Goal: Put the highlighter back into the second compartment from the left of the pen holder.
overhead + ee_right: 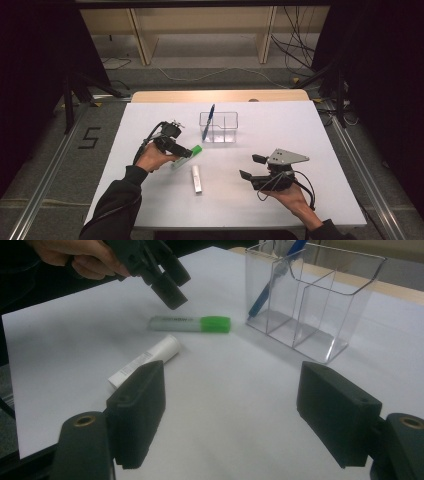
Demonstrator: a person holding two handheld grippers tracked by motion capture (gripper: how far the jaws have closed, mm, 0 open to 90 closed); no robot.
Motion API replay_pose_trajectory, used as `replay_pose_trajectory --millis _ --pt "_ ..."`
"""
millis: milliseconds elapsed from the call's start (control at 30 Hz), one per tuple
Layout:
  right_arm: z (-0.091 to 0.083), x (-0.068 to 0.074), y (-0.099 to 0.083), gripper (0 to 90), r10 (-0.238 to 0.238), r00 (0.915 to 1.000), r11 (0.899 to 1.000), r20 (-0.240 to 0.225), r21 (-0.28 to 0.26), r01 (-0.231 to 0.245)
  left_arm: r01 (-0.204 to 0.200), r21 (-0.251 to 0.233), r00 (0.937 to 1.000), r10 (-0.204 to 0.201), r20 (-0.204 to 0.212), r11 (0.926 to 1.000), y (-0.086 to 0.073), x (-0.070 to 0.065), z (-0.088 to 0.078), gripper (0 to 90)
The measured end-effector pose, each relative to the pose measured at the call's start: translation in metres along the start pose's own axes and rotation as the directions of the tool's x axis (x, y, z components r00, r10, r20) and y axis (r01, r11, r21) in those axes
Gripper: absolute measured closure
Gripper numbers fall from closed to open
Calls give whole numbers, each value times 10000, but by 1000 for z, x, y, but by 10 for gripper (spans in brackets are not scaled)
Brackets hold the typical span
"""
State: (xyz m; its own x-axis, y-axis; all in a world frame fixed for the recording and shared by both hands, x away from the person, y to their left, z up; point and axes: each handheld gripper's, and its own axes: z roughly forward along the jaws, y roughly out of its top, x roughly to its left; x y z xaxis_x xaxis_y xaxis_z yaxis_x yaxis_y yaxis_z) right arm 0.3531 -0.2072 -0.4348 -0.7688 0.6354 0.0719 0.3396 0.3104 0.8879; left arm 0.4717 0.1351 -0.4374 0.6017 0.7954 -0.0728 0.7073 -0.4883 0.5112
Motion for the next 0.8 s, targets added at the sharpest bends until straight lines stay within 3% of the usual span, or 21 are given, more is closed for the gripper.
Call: replay_pose_trajectory --millis 367,500,800 --pt "1 0 -1 284 -49 10000 10000 -47 68 50 -169 441 9998 167 46 9989 1 -1 6 228" --pt "1 1 -1 284 -73 10000 10000 -32 56 73 -390 773 9991 378 170 9963 3 -1 8 257" --pt "1 2 -1 284 -123 9999 9998 -12 135 123 -489 1293 9980 432 466 9904 5 -1 14 352"
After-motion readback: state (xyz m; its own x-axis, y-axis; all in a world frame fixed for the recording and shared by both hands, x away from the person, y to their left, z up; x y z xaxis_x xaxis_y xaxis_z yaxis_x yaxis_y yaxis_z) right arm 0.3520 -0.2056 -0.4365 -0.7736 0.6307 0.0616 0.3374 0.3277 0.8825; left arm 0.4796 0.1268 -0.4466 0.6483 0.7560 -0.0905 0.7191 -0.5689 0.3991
